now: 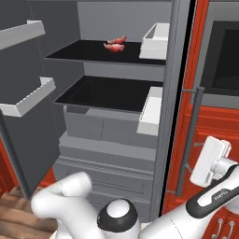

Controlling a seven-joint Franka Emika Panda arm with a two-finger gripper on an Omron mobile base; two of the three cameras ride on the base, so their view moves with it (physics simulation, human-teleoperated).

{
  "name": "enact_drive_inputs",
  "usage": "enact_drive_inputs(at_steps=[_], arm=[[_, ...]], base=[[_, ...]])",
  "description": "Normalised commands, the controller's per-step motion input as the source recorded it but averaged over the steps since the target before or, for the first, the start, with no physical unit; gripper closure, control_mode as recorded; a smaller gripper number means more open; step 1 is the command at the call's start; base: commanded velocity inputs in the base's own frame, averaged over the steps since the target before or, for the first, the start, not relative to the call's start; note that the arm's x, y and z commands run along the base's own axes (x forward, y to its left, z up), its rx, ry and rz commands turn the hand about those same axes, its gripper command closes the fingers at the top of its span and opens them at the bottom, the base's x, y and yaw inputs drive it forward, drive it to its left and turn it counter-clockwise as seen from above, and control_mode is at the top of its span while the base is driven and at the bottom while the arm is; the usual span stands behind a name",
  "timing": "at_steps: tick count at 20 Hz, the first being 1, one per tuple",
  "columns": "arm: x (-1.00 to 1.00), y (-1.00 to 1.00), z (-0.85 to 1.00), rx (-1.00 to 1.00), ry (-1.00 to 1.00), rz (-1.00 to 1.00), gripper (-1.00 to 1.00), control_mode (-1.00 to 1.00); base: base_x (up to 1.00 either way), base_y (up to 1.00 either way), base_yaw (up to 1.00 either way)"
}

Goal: Place the steak on the counter behind the older steak on the same shelf of the fridge to maintain FIFO order. Close the fridge door when finished.

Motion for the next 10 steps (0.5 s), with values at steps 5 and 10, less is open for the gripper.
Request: enact_drive_inputs(at_steps=[5,10], arm=[[0.10,0.39,-0.07,-0.03,0.00,0.13,-1.00,-1.00],[-0.14,1.00,0.03,-0.12,-0.01,0.02,-1.00,-1.00]], base=[[0.00,0.00,0.00],[0.00,0.00,0.00]])
